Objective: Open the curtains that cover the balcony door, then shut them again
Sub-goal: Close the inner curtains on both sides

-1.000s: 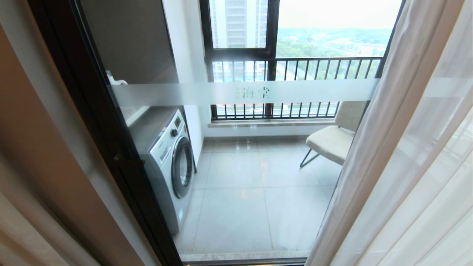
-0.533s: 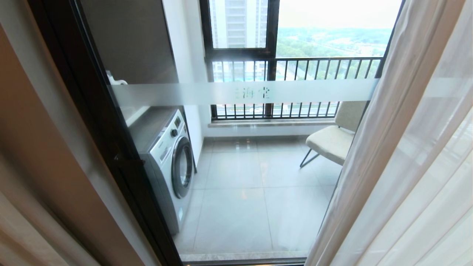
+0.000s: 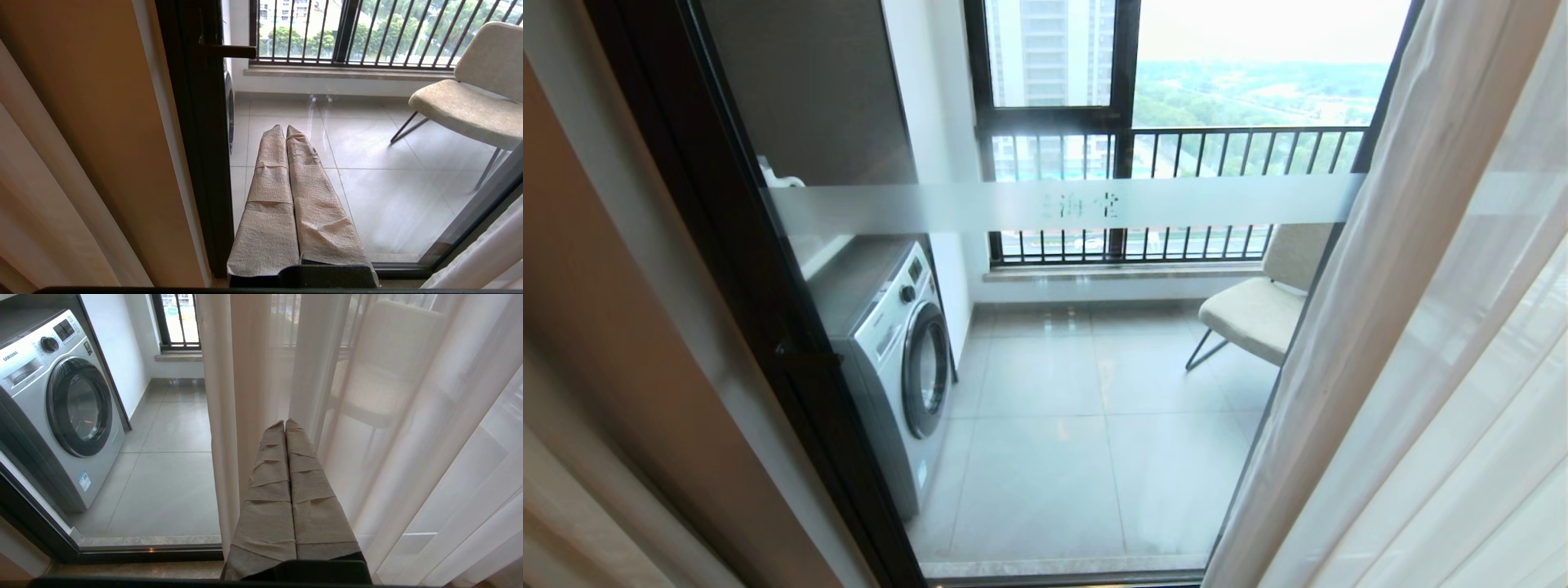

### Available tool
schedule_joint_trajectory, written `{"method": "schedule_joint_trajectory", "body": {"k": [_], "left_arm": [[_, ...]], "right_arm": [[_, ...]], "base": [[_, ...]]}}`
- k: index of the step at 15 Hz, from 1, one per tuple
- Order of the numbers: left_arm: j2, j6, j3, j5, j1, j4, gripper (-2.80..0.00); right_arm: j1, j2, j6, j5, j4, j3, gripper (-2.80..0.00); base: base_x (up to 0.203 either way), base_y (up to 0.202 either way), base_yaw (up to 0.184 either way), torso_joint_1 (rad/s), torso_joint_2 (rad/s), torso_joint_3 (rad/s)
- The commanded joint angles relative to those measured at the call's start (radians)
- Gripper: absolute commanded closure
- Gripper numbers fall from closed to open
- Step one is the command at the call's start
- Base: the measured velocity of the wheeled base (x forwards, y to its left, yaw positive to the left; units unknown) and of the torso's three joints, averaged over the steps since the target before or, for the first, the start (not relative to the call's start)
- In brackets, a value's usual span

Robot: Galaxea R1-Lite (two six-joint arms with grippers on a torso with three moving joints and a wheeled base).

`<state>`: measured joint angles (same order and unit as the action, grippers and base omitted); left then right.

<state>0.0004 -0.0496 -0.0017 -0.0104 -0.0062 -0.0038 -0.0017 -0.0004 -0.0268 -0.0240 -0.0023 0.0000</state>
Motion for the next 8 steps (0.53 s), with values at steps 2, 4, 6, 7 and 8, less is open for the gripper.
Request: {"method": "schedule_joint_trajectory", "body": {"k": [2, 4, 6, 7, 8], "left_arm": [[0.0, -0.001, 0.0, 0.0, 0.0, -0.001, 0.0], [0.0, -0.001, 0.0, 0.0, 0.0, -0.001, 0.0], [0.0, -0.001, 0.0, 0.0, 0.0, -0.001, 0.0], [0.0, -0.001, 0.0, 0.0, 0.0, -0.001, 0.0], [0.0, -0.001, 0.0, 0.0, 0.0, -0.001, 0.0]], "right_arm": [[0.0, 0.0, -0.001, -0.001, -0.001, 0.0, 0.0], [-0.001, 0.0, -0.001, -0.001, -0.001, 0.0, 0.0], [0.0, 0.0, -0.001, -0.001, -0.001, 0.0, 0.0], [0.0, 0.0, -0.001, -0.001, -0.001, 0.0, 0.0], [0.0, 0.0, -0.001, -0.001, -0.001, 0.0, 0.0]], "base": [[0.0, 0.0, 0.0, 0.0, 0.0, 0.0], [0.0, 0.0, 0.0, 0.0, 0.0, 0.0], [0.0, 0.0, 0.0, 0.0, 0.0, 0.0], [0.0, 0.0, 0.0, 0.0, 0.0, 0.0], [0.0, 0.0, 0.0, 0.0, 0.0, 0.0]]}}
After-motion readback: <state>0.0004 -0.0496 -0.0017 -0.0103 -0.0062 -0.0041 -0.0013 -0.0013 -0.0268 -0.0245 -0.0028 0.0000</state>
